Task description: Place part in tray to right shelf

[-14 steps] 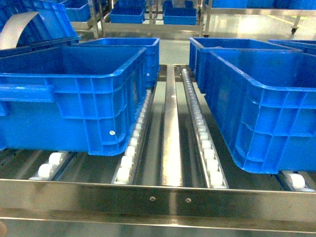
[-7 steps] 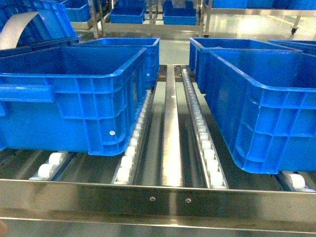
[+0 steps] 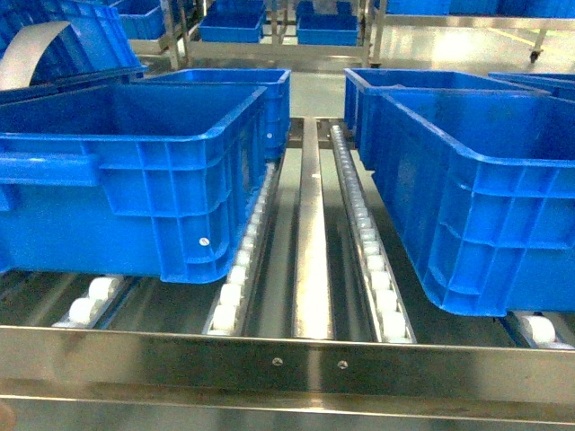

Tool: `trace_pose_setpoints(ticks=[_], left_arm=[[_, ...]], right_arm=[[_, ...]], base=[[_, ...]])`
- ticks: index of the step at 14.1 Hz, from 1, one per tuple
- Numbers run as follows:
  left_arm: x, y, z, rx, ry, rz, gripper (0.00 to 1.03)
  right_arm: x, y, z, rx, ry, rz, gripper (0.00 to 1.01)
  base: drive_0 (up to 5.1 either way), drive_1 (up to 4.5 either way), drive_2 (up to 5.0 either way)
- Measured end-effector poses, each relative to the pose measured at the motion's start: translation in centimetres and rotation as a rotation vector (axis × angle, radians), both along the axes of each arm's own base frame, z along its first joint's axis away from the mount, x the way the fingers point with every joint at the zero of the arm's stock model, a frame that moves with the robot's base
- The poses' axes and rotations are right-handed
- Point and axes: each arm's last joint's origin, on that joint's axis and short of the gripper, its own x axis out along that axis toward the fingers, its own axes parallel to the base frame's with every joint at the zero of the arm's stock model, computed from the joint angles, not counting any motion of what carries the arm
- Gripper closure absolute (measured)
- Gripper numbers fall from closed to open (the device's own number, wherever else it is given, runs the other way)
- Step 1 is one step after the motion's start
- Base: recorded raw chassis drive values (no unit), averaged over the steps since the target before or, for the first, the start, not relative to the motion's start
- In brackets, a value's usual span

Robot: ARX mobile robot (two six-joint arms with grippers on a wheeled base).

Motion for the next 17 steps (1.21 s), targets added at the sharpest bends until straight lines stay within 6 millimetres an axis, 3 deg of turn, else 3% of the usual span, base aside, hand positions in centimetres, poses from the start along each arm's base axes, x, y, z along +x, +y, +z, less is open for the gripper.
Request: trace_pose_setpoints(ticks=[5, 6, 17], left_arm=[[0.00, 0.00, 0.00, 0.000, 0.000, 0.000, 0.91], [0.00, 0.00, 0.00, 0.000, 0.000, 0.000, 0.91], [0.00, 0.00, 0.00, 0.000, 0.000, 0.000, 0.91]], right_arm=[[0.00, 0.00, 0.00, 0.000, 0.000, 0.000, 0.25], [0.00, 0.00, -0.01, 0.000, 0.000, 0.000, 0.03], [0.00, 0.00, 0.00, 0.000, 0.000, 0.000, 0.03]], base=[[0.0, 0.00, 0.0], [0.0, 0.00, 0.0], [0.0, 0.00, 0.0]])
